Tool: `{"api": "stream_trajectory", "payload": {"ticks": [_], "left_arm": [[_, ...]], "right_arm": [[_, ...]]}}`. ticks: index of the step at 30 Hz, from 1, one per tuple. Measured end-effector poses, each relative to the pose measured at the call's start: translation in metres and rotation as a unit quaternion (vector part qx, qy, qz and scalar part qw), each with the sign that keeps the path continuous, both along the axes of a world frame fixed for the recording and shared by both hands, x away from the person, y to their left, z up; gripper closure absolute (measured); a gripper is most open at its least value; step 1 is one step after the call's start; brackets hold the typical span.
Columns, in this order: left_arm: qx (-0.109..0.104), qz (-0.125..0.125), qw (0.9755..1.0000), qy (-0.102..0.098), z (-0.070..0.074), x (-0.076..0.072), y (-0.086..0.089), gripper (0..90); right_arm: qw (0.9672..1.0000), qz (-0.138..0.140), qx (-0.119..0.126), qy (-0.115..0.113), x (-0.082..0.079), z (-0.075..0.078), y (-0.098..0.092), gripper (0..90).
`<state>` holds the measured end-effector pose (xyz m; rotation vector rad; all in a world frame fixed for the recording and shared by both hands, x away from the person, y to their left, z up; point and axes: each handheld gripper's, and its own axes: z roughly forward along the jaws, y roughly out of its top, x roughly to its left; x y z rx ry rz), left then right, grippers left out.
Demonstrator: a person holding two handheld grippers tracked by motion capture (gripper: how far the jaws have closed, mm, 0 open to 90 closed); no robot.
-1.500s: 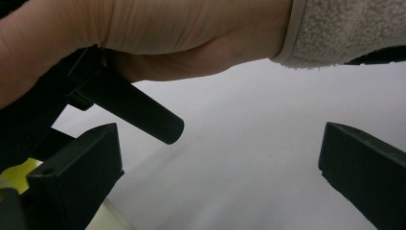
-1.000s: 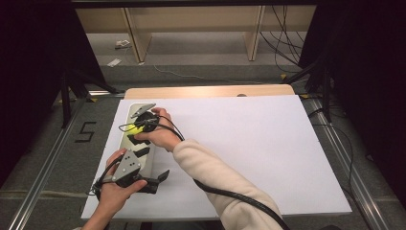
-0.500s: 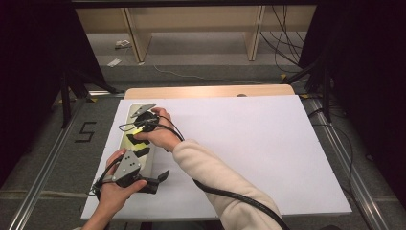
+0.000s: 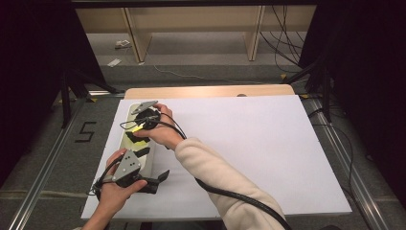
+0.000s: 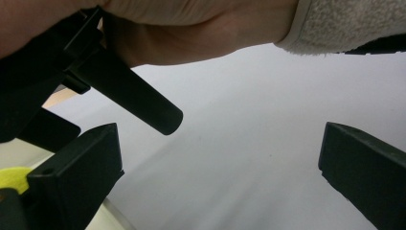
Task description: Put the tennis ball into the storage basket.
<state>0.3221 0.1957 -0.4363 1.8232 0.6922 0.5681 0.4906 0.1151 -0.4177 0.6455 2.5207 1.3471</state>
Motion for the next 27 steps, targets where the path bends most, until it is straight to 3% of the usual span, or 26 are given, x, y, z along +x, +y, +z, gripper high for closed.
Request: {"api": "stream_trajectory", "payload": {"ticks": [27], "left_arm": [[0.000, 0.001, 1.0000, -0.001, 0.000, 0.000, 0.001, 0.7]], "right_arm": [[0.9996, -0.013, 0.019, -0.014, -0.005, 0.018, -0.030, 16.7]]}}
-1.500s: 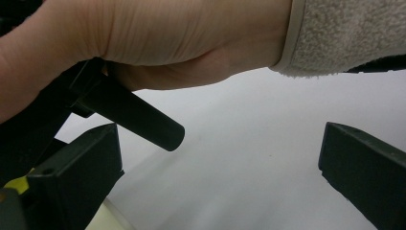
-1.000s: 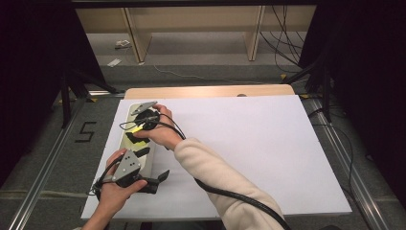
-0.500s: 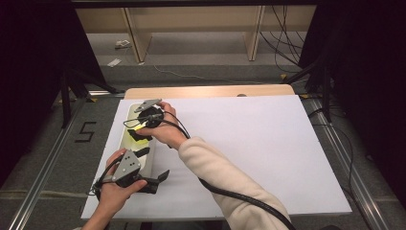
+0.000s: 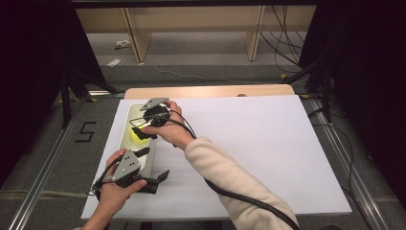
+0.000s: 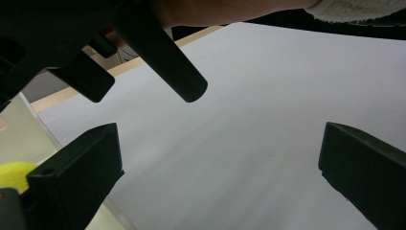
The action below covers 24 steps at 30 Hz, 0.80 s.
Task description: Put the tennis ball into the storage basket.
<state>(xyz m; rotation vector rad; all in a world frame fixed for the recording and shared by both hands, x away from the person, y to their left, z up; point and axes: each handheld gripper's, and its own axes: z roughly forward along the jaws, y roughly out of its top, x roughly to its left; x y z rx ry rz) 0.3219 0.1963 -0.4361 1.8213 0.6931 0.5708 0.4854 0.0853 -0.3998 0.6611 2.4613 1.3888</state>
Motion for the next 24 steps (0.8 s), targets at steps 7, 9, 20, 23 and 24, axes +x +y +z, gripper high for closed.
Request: {"api": "stream_trajectory", "payload": {"ticks": [7, 9, 20, 23, 24], "left_arm": [[0.000, 0.000, 1.0000, 0.000, 0.000, 0.000, 0.000, 0.7], [0.001, 0.000, 1.0000, 0.000, 0.000, 0.000, 0.000, 0.7], [-0.002, 0.001, 1.0000, 0.000, 0.000, 0.000, 0.000, 0.7], [-0.002, 0.001, 1.0000, 0.000, 0.000, 0.000, 0.000, 0.7], [-0.002, 0.001, 1.0000, 0.000, 0.000, 0.000, 0.000, 0.7]], "right_arm": [[1.0000, -0.006, 0.002, 0.001, 0.000, 0.002, -0.011, 16.7], [1.0000, -0.006, 0.001, -0.001, 0.000, 0.003, -0.014, 16.7], [0.9999, -0.014, 0.004, -0.004, -0.002, 0.006, -0.030, 16.6], [0.9998, -0.017, 0.005, -0.004, -0.003, 0.006, -0.034, 16.6], [0.9998, -0.017, 0.006, -0.005, -0.003, 0.006, -0.036, 16.6]]}}
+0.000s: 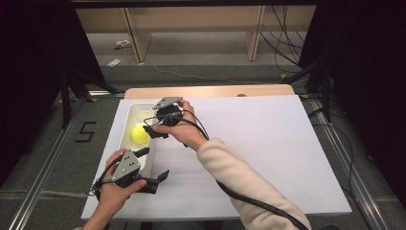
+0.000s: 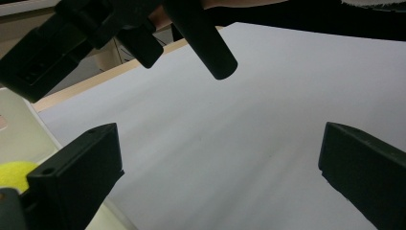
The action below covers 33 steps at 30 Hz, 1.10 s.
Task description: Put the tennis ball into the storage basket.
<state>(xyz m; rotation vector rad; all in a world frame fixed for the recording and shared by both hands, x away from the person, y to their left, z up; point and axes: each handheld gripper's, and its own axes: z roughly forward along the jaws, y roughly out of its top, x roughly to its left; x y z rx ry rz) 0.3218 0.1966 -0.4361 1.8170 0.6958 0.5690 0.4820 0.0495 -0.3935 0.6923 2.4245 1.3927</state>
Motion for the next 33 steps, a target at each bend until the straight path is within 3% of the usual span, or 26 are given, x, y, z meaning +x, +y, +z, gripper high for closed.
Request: {"api": "stream_trajectory", "payload": {"ticks": [33], "left_arm": [[-0.002, 0.002, 1.0000, 0.002, 0.000, 0.000, 0.000, 0.7]], "right_arm": [[0.9994, -0.030, 0.017, 0.009, -0.010, -0.001, -0.065, 16.6]]}}
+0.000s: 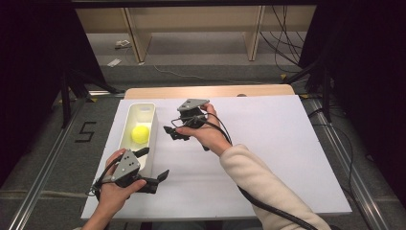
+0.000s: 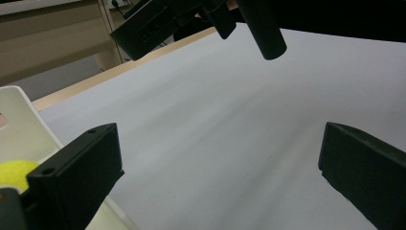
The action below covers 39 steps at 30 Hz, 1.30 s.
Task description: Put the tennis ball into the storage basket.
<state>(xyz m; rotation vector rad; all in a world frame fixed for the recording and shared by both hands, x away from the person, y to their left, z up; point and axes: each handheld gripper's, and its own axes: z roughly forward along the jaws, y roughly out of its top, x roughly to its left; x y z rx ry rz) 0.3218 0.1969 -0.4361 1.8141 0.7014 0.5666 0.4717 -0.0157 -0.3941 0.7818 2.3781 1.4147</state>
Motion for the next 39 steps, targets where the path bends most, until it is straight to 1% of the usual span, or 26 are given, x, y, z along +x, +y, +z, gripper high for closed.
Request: {"api": "stream_trajectory", "payload": {"ticks": [1, 2, 8, 12, 20, 29, 39], "left_arm": [[0.000, 0.000, 1.0000, 0.000, 0.000, 0.000, 0.000, 0.7], [0.000, 0.000, 1.0000, 0.000, 0.000, 0.000, 0.000, 0.7], [0.001, 0.003, 1.0000, -0.001, 0.000, 0.000, 0.000, 0.7], [-0.002, -0.002, 1.0000, 0.000, 0.000, 0.000, 0.000, 0.7], [-0.003, -0.002, 1.0000, 0.001, 0.000, -0.001, 0.000, 0.7], [0.000, 0.001, 1.0000, 0.000, 0.000, 0.000, 0.000, 0.7], [0.000, 0.001, 1.0000, 0.000, 0.000, 0.000, 0.000, 0.7]], "right_arm": [[1.0000, 0.000, 0.000, 0.000, 0.000, 0.000, 0.000, 16.6], [1.0000, -0.003, 0.000, -0.001, -0.001, -0.001, -0.005, 16.6], [0.9999, -0.009, 0.005, 0.003, -0.003, -0.002, -0.016, 16.6], [0.9999, -0.010, 0.007, 0.000, -0.005, -0.002, -0.021, 16.6], [0.9999, -0.012, 0.005, -0.003, -0.009, -0.002, -0.032, 16.6], [0.9997, -0.025, 0.008, -0.001, -0.013, -0.004, -0.050, 16.6], [0.9993, -0.035, 0.015, -0.004, -0.015, -0.004, -0.065, 16.6]]}}
